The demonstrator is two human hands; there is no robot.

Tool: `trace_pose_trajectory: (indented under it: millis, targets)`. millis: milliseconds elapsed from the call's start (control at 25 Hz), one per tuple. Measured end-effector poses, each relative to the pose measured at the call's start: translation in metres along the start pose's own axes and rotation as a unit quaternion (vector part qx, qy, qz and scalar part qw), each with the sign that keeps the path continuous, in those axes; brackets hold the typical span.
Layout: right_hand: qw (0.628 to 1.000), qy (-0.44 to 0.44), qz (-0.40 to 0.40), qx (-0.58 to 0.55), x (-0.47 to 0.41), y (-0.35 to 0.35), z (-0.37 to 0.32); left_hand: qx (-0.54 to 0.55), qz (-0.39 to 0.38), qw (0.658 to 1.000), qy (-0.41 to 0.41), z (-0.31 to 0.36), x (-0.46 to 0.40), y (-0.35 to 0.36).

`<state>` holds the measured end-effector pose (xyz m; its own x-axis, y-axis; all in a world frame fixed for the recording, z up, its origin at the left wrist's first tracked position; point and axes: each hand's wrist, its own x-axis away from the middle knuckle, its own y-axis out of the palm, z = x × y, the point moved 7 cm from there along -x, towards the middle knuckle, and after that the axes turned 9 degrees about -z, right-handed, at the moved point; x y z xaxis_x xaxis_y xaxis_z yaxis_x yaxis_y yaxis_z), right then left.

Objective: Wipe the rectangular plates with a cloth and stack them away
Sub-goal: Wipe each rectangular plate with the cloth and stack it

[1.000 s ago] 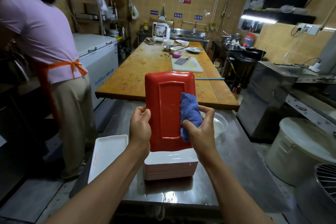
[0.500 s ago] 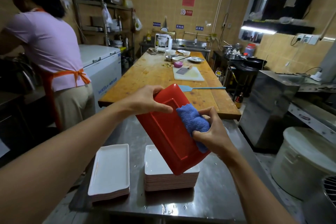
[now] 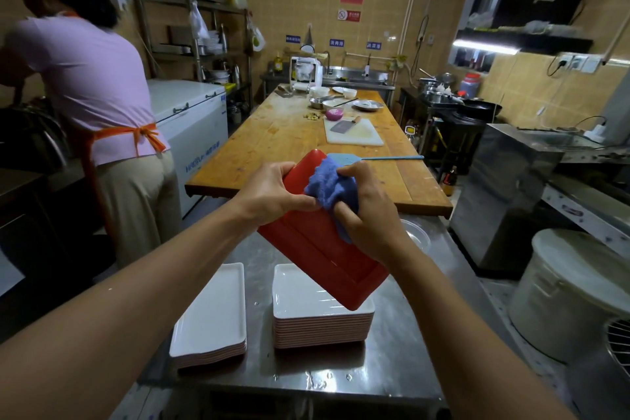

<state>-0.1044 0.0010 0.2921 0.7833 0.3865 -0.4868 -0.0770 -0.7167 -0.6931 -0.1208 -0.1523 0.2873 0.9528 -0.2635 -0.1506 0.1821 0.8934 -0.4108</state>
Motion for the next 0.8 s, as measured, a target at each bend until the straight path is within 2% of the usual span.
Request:
trace_pose_trajectory:
  millis: [120,200,280,400,640,800]
  targets:
    - [0.997,-0.036,-0.001,0.067,0.005,0.002,-0.003,0.073,0.031,0.997,-0.02,-0.011,0.009,-0.007]
    - [0.997,-0.006,-0.016,0.082,0.018,0.001,0.019,0.129,0.061,0.989,-0.049,-0.023,0.019,-0.015]
    - [0.998,0.035,-0.032,0.043,0.033,0.002,0.044,0.163,0.073,0.98,-0.083,-0.036,0.027,-0.017]
    - [0.999,0.042,-0.029,-0.016,0.039,0.002,0.055,0.223,0.087,0.964,-0.117,-0.049,0.032,-0.008]
    - [0.998,0.053,-0.037,-0.004,0.052,0.008,0.062,0.282,0.126,0.932,-0.189,-0.069,0.027,0.008]
    - [0.999,0.037,-0.025,0.024,0.073,0.02,0.063,0.325,0.164,0.909,-0.201,-0.072,0.023,0.015]
